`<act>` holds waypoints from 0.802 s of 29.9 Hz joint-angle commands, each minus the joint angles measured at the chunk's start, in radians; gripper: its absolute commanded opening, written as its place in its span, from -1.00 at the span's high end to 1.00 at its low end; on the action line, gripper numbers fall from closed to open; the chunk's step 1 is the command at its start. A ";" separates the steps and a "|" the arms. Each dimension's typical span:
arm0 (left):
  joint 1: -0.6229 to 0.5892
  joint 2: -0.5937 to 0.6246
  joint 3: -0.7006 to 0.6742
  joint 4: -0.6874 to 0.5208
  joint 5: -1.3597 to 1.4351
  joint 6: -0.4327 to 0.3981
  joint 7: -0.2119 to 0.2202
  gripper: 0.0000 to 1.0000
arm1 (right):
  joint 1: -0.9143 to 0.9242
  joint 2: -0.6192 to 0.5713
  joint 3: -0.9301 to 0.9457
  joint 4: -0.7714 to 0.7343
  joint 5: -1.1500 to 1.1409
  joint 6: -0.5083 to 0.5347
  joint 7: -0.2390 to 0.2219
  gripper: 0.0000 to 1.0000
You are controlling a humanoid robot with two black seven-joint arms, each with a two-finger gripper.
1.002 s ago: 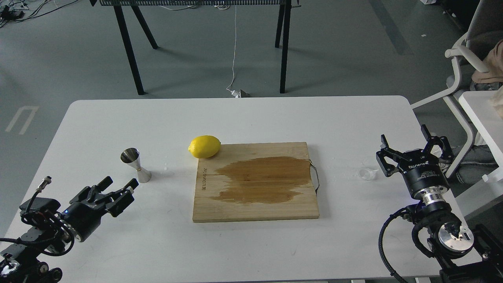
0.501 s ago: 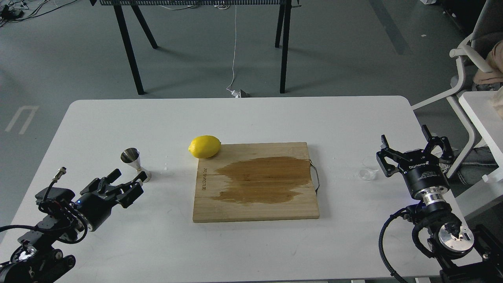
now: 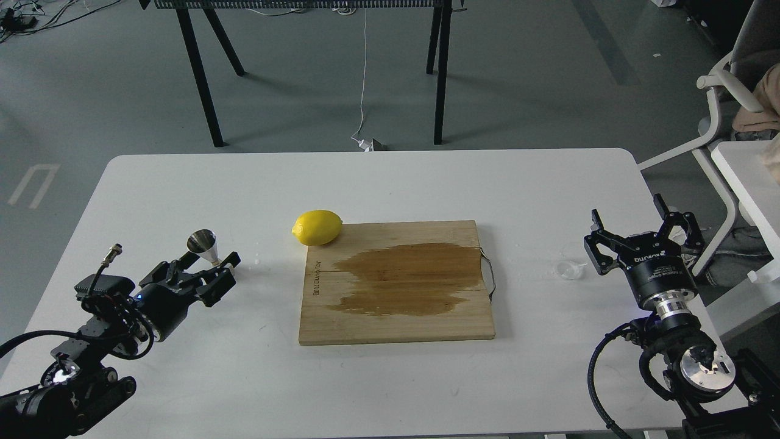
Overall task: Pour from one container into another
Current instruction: 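Close the left gripper around the metal jigger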
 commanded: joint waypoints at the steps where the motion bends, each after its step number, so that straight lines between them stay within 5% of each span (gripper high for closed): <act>1: -0.016 -0.021 0.000 0.025 0.000 0.000 0.000 -0.93 | 0.000 0.000 0.000 0.001 0.000 0.000 0.000 -0.98; 17: -0.079 -0.100 0.049 0.158 -0.004 0.000 0.000 -0.71 | -0.008 0.000 0.001 -0.001 0.000 0.000 0.000 -0.98; 24: -0.079 -0.100 0.059 0.175 -0.004 0.000 0.000 -0.31 | -0.008 0.000 0.000 0.001 0.000 0.000 0.000 -0.98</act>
